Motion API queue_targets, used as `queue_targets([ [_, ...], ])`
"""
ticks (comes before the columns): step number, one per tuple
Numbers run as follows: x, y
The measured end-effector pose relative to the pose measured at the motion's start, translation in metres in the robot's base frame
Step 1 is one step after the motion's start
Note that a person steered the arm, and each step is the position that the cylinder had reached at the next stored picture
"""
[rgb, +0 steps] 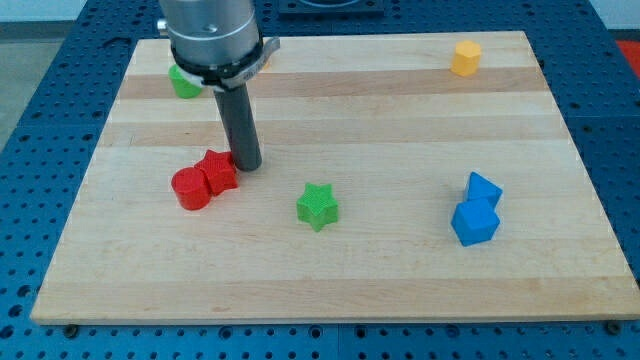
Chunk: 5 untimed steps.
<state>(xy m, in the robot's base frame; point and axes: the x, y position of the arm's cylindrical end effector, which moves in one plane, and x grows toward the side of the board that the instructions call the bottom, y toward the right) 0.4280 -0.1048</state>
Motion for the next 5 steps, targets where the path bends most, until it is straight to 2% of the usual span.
queue_targets([
  [2, -0.033, -0.005],
  [5, -0.04, -0.021],
])
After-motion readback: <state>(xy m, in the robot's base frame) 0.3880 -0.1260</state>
